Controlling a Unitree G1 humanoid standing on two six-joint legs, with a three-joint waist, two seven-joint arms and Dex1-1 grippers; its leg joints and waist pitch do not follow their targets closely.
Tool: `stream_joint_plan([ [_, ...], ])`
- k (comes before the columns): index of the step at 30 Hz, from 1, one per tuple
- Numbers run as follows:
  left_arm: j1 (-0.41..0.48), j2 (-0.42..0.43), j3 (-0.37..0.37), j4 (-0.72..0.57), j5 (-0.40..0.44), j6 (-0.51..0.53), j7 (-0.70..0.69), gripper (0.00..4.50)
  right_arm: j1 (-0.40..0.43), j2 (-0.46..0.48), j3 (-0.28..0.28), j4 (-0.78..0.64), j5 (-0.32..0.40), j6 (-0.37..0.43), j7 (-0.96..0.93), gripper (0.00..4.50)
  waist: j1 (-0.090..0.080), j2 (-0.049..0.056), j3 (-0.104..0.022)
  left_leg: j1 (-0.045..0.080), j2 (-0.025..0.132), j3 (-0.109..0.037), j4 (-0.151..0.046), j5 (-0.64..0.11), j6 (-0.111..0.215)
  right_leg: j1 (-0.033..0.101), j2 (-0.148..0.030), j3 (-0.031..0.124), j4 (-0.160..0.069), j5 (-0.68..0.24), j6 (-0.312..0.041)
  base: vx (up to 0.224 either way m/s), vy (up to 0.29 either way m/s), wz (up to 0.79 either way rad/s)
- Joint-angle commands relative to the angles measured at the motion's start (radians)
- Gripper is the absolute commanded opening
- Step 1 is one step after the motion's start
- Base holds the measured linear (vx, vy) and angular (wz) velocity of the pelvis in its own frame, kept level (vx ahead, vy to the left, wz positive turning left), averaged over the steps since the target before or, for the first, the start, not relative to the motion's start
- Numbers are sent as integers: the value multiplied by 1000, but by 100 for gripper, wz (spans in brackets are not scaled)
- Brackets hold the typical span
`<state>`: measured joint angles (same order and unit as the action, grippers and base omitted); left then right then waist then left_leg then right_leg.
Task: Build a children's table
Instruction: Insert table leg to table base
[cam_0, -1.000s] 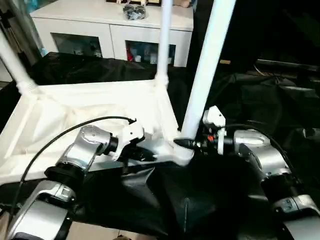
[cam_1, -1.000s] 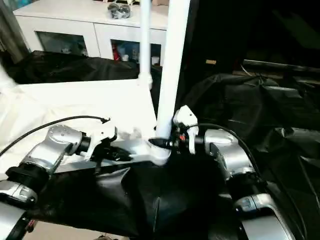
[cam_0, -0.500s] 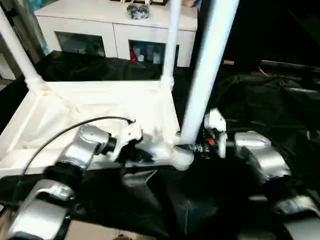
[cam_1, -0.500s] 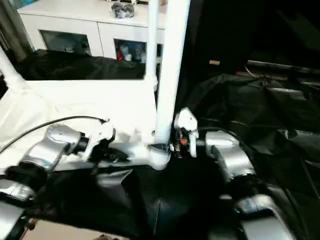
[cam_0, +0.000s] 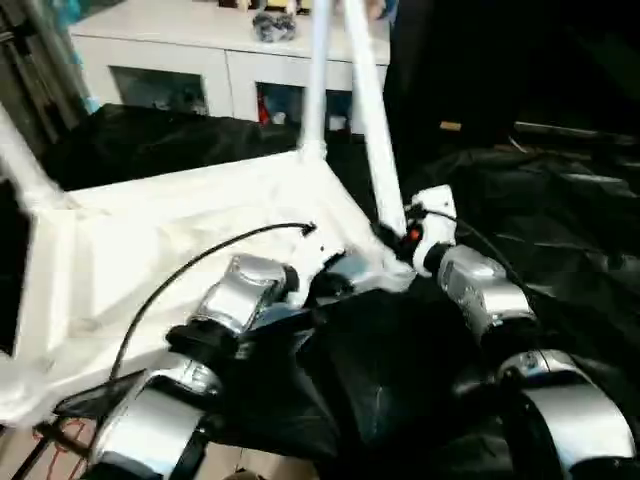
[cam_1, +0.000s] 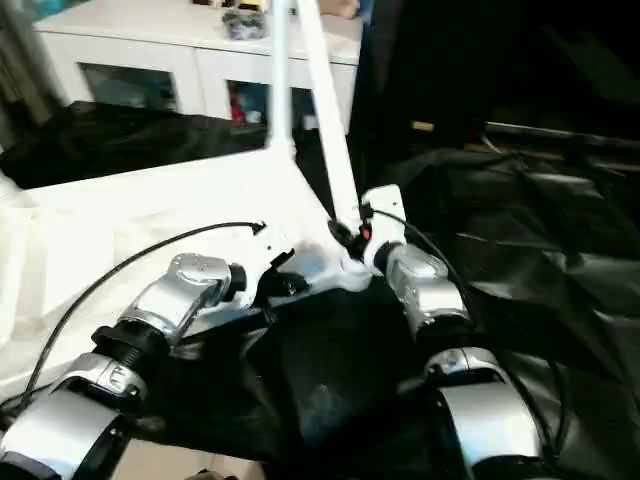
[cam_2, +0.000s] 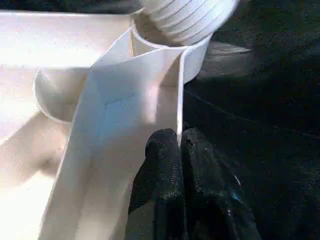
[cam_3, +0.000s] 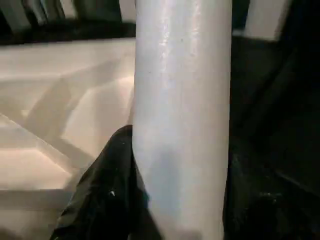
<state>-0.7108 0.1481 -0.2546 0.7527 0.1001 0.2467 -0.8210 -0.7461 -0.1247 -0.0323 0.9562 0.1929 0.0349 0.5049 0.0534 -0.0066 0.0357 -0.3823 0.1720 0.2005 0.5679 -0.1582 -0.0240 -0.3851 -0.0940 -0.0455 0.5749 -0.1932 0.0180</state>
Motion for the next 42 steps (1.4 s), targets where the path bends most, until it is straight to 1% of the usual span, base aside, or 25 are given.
stream_joint_plan([
  [1, -11, 11, -3, -60, 1, -75, 8, 0, 57, 48, 35, 47, 5, 50, 67, 188, -10, 5, -38, 23, 59, -59, -96, -591, -67, 4, -67, 23, -97, -549, -109, 0, 0, 0],
  [3, 22, 47, -9, -108, -2, -66, -44, 0, 59, 40, 20, 15, 23, 43, 99, 188, -16, 7, -43, 18, 62, -59, -96, -573, -68, 5, -68, 26, -91, -504, -126, 0, 0, 0],
  [5, 38, 63, -17, -129, -6, -88, -81, 0, 59, 36, 17, -1, 30, 42, 118, 188, -19, 7, -43, 23, 62, -52, -92, -552, -64, -2, -64, 29, -88, -446, -155, 0, 0, 0],
  [6, 60, 84, -23, -156, -14, -119, -122, 0, 61, 29, 13, -22, 41, 40, 145, 188, -18, 1, -45, 24, 62, -47, -89, -532, -55, -2, -64, 31, -87, -414, -170, 0, 0, 0],
  [7, 66, 90, -25, -163, -18, -133, -136, 0, 61, 27, 11, -30, 44, 40, 155, 188, -15, 4, -48, 18, 64, -44, -89, -484, -45, 5, -66, 34, -79, -358, -187, 0, 0, 0],
  [8, 76, 100, -24, -175, -24, -143, -149, 0, 65, 24, 8, -48, 53, 38, 173, 188, -15, -3, -50, 15, 64, -38, -88, -436, -34, 7, -61, 33, -73, -297, -200, 0, 0, 0],
  [10, 79, 107, -20, -177, -20, -167, -135, 0, 68, 22, 0, -71, 64, 40, 191, 188, -11, 1, -51, 19, 64, -33, -85, -403, -23, 6, -59, 34, -68, -246, -217, 0, 0, 0],
  [11, 80, 107, -6, -180, -40, -156, -142, 0, 70, 20, -7, -88, 73, 40, 204, 188, -8, -1, -53, 24, 64, -25, -80, -364, -8, 6, -57, 35, -63, -195, -238, 0, 0, 0],
  [12, 80, 114, 3, -189, -57, -154, -159, 28, 73, 17, -12, -108, 83, 41, 216, 188, -6, 0, -54, 22, 64, -25, -78, -344, -3, 8, -57, 35, -58, -175, -245, 0, 0, 0],
  [14, 84, 132, 17, -219, -88, -132, -201, 57, 81, 10, -21, -147, 103, 44, 238, 188, 0, -2, -58, 16, 62, -22, -73, -250, 23, 20, -56, 32, -43, -67, -262, 52, -5, -1],
  [16, 90, 143, 38, -253, -118, -113, -223, 60, 87, 5, -27, -176, 117, 49, 255, 188, 4, 2, -62, 16, 64, -21, -68, -200, 39, 22, -55, 31, -33, 2, -277, 27, -1, -1],
  [17, 90, 144, 76, -286, -166, -92, -242, 70, 92, 0, -32, -199, 129, 57, 267, 188, 8, 2, -66, 18, 63, -17, -60, -130, 61, 24, -50, 28, -21, 113, -305, 0, 0, 0],
  [19, 86, 146, 106, -309, -211, -59, -265, 86, 97, -4, -36, -216, 134, 65, 275, 188, 12, -3, -67, 12, 59, -12, -52, -65, 91, 30, -48, 25, -11, 191, -327, 0, 0, 0],
  [21, 65, 153, 148, -319, -265, -17, -289, 99, 103, -10, -40, -238, 139, 77, 285, 188, 14, -3, -66, 12, 58, -8, -49, -59, 107, 28, -45, 24, -11, 181, -335, 0, 0, 0],
  [22, 46, 153, 168, -301, -272, -7, -271, 99, 107, -12, -39, -249, 142, 81, 290, 188, 16, -3, -64, 13, 58, -6, -49, -80, 108, 26, -45, 24, -14, 142, -329, 0, 0, 0],
  [24, -34, 143, 222, -206, -257, 9, -143, 99, 123, -16, -32, -290, 147, 100, 302, 188, 20, 1, -61, 17, 60, -5, -50, -126, 90, 22, -44, 25, -20, 74, -312, 0, 0, 0],
  [26, -58, 138, 231, -176, -244, 7, -89, 99, 128, -17, -30, -303, 147, 106, 305, 188, 22, -2, -56, 19, 61, -8, -55, -191, 55, 20, -48, 28, -31, -31, -287, 0, 0, 0],
  [28, -130, 111, 245, -92, -200, 6, 75, 99, 134, -15, -21, -320, 145, 115, 311, 188, 21, 0, -53, 23, 60, -10, -58, -247, 28, 14, -46, 32, -39, -110, -261, 0, 0, 0],
  [30, -182, 63, 235, -63, -189, 22, 143, 99, 136, -11, -12, -332, 138, 124, 312, 188, 23, -3, -52, 23, 61, -15, -61, -272, 5, 15, -52, 33, -44, -159, -242, 0, 0, 0],
  [33, -204, 31, 219, -56, -187, 18, 146, 99, 139, -8, -5, -345, 134, 131, 312, 188, 34, -5, -54, 21, 62, -16, -59, -246, 2, 16, -55, 34, -44, -143, -242, 0, 0, 0],
  [34, -219, 5, 214, -50, -191, 15, 149, 99, 139, -6, -3, -352, 131, 136, 311, 188, 34, -3, -55, 19, 61, -15, -58, -230, 7, 17, -53, 34, -41, -109, -246, 0, 0, 0],
  [36, -247, -68, 198, -61, -217, 7, 122, 99, 138, -4, 2, -361, 123, 142, 307, 188, 37, -5, -58, 17, 58, -15, -52, -196, 18, 22, -54, 32, -34, -51, -259, 0, 0, 0],
  [39, -246, -114, 189, -118, -261, 3, 70, 99, 138, -5, 3, -365, 118, 143, 305, 188, 38, -6, -62, 11, 56, -15, -46, -146, 51, 29, -56, 30, -25, 26, -283, 0, 0, 0],
  [40, -244, -120, 188, -132, -272, 9, 59, 99, 137, -6, 3, -363, 117, 143, 304, 188, 39, -2, -63, 11, 57, -14, -44, -128, 62, 29, -56, 29, -23, 56, -296, 0, 0, 0],
  [42, -240, -131, 180, -167, -286, 18, 49, 99, 137, -8, 4, -366, 119, 143, 301, 188, 40, -5, -65, 10, 57, -14, -40, -106, 84, 30, -55, 28, -18, 95, -310, 0, 0, 0],
])
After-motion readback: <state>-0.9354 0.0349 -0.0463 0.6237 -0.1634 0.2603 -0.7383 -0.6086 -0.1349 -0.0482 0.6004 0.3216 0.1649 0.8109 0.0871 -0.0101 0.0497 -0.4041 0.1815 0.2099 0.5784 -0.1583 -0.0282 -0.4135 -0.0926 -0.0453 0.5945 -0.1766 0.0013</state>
